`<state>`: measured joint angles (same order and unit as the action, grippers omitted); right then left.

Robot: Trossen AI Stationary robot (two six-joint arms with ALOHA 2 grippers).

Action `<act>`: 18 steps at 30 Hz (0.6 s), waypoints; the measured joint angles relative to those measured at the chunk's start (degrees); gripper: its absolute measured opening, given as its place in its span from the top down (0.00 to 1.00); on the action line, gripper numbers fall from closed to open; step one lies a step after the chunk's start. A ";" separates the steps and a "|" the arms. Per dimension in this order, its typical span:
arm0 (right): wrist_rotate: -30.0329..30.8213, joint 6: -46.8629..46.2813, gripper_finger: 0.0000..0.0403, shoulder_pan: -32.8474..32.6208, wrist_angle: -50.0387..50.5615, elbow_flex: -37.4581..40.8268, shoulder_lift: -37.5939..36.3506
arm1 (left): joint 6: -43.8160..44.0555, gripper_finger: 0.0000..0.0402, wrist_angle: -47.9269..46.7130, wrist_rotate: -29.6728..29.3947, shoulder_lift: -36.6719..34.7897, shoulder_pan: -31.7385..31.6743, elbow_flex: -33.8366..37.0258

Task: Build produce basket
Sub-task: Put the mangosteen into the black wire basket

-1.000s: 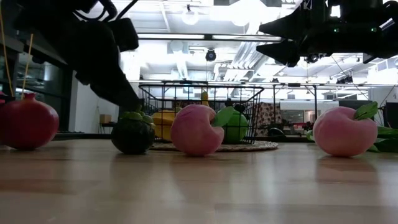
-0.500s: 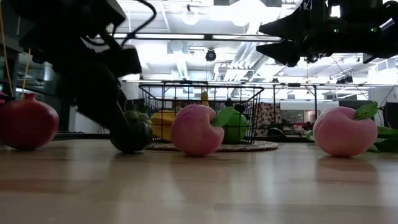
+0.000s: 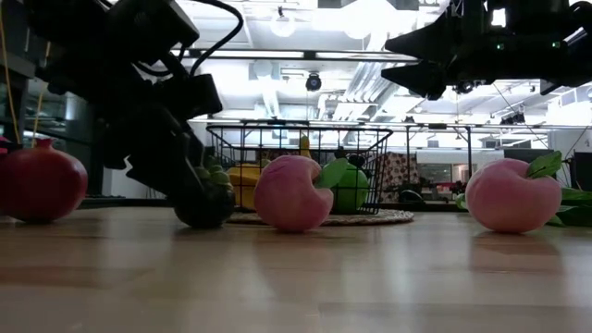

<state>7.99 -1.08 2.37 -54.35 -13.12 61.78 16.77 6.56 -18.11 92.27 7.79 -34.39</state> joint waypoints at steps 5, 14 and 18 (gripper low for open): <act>0.00 0.00 0.03 -0.02 0.11 -0.01 0.00 | -0.50 0.20 0.03 0.01 0.00 0.00 0.00; 0.00 0.01 0.03 -0.01 0.11 -0.01 -0.01 | -1.35 0.33 -0.05 0.00 -0.14 0.00 0.00; 0.00 0.01 0.03 -0.01 0.13 -0.01 -0.01 | -1.78 0.33 -1.13 1.34 -2.77 0.05 0.03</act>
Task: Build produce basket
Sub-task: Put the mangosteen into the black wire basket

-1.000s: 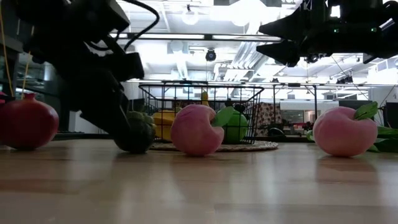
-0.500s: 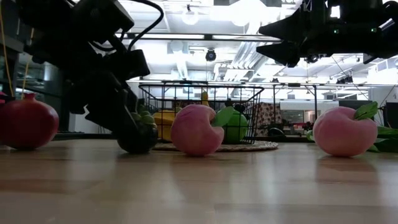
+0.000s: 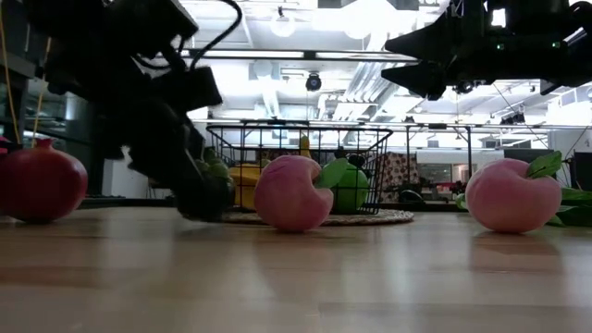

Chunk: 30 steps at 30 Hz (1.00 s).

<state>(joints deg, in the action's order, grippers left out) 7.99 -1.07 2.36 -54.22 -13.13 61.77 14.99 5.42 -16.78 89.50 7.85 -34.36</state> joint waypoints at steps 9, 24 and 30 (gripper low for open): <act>0.00 -0.14 0.03 0.01 0.54 0.00 0.01 | -3.95 0.33 -0.08 -1.77 -16.59 2.28 0.04; 0.00 -0.16 0.03 -0.01 1.27 0.00 0.01 | -14.14 0.33 44.38 -8.46 -26.78 3.01 20.19; 0.00 -0.15 0.03 -0.01 1.26 0.00 0.01 | -10.84 0.33 48.60 -7.43 -26.78 0.04 23.03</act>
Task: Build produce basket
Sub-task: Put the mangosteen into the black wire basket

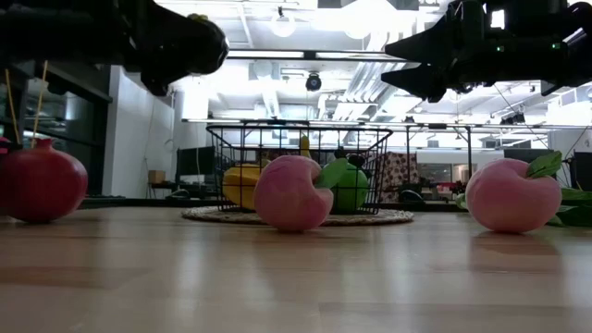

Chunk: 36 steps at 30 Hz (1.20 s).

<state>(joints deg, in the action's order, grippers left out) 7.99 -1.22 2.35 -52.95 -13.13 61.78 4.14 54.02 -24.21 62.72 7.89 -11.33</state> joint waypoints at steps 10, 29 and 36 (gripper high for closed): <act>0.00 0.01 0.03 0.02 -0.02 0.00 0.00 | 1.23 0.33 0.46 1.09 0.02 -0.80 0.02; 0.00 -0.02 0.03 0.02 -0.04 0.00 0.00 | 8.47 0.31 -29.11 -10.21 5.60 -6.35 -19.66; 0.00 -0.04 0.03 0.01 -0.02 0.00 0.00 | 18.81 0.31 -53.95 -10.97 13.44 -17.10 -31.87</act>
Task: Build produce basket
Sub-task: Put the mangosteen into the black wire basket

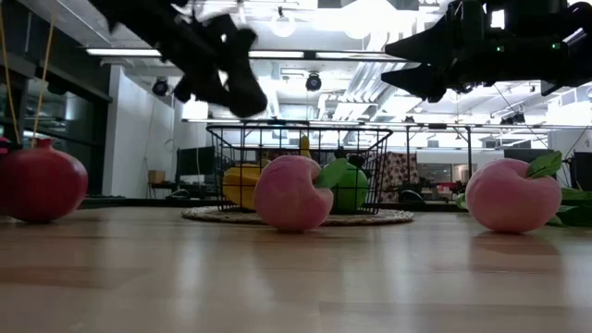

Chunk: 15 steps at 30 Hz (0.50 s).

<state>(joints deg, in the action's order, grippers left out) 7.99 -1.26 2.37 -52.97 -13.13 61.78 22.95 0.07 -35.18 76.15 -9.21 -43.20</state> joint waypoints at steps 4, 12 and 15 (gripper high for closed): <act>0.00 0.02 0.03 0.00 0.00 0.00 0.00 | 3.28 0.31 -2.02 1.05 4.44 -3.81 -1.51; 0.00 0.00 0.03 -0.01 0.00 0.00 0.00 | 3.44 0.31 0.08 3.24 9.50 -6.24 -2.78; 0.00 0.00 0.03 -0.01 0.00 0.00 0.00 | 3.40 0.31 1.28 3.05 9.55 -6.21 -2.80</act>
<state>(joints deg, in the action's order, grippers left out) 7.99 -1.26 2.36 -52.97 -13.13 61.78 26.36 1.35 -32.13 85.71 -15.42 -46.00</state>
